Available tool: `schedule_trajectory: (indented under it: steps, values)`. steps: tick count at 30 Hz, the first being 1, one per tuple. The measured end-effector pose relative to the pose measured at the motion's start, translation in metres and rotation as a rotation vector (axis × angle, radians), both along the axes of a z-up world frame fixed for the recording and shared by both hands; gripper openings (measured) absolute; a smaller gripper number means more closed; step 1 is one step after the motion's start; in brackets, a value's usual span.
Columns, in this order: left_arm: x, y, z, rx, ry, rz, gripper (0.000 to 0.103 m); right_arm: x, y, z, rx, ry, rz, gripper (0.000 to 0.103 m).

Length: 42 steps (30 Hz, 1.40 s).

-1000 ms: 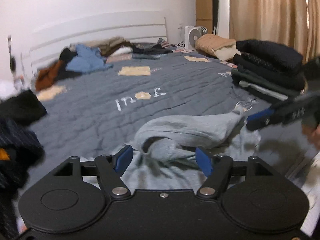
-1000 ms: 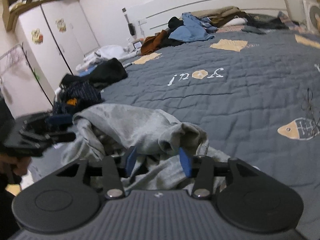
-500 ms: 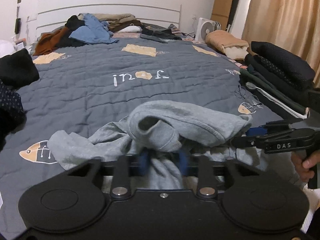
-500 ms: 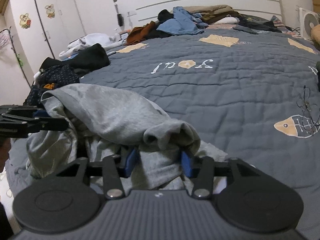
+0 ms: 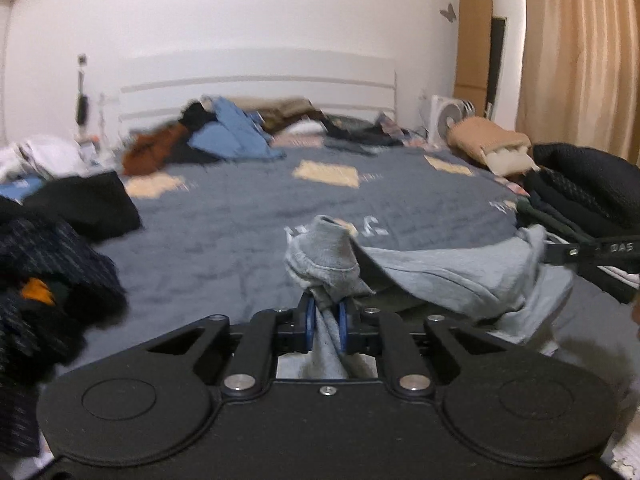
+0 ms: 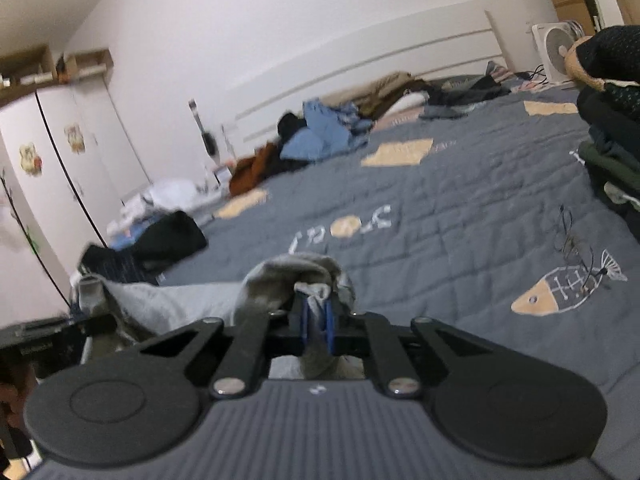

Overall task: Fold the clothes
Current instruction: 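Lift the sweatshirt up with both tools, shaking it out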

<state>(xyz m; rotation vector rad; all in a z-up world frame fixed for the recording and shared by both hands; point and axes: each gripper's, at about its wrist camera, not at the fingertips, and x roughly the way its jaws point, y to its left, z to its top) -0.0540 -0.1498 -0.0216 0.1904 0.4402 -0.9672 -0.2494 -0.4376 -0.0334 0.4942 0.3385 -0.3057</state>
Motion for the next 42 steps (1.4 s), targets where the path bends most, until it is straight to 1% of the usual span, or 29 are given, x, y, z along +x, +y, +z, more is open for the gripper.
schedule_trajectory:
  steps: [3, 6, 11, 15, 20, 23, 29, 33, 37, 42]
  values:
    - [-0.002, 0.016, 0.017, -0.041, -0.040, 0.030, 0.012, -0.011, -0.003, 0.014, 0.000, -0.049, -0.015, 0.008]
    - [-0.009, 0.026, 0.035, -0.070, -0.099, 0.038, 0.011, -0.021, -0.002, 0.030, -0.008, -0.106, -0.025, 0.008]
    - [-0.026, 0.036, 0.066, -0.101, -0.223, 0.066, 0.011, -0.036, 0.003, 0.064, -0.056, -0.203, -0.056, 0.005]
    - [-0.042, 0.045, 0.093, -0.108, -0.303, 0.054, 0.011, -0.045, 0.008, 0.090, -0.089, -0.265, -0.057, 0.005]
    - [-0.067, 0.057, 0.138, -0.133, -0.426, 0.042, 0.011, -0.056, 0.019, 0.121, -0.120, -0.315, -0.047, 0.005]
    - [-0.086, 0.066, 0.165, -0.165, -0.500, 0.048, 0.011, -0.068, 0.026, 0.149, -0.145, -0.358, -0.043, 0.005]
    - [-0.129, 0.087, 0.221, -0.229, -0.621, 0.048, 0.010, -0.092, 0.041, 0.204, -0.196, -0.443, -0.036, 0.005]
    - [-0.155, 0.103, 0.256, -0.282, -0.651, 0.040, 0.010, -0.114, 0.053, 0.245, -0.239, -0.499, -0.024, 0.005]
    - [-0.181, 0.115, 0.281, -0.312, -0.695, 0.037, 0.010, -0.138, 0.068, 0.282, -0.291, -0.551, -0.016, 0.005]
    - [-0.207, 0.119, 0.310, -0.353, -0.747, 0.030, 0.010, -0.162, 0.083, 0.323, -0.357, -0.587, -0.018, 0.005]
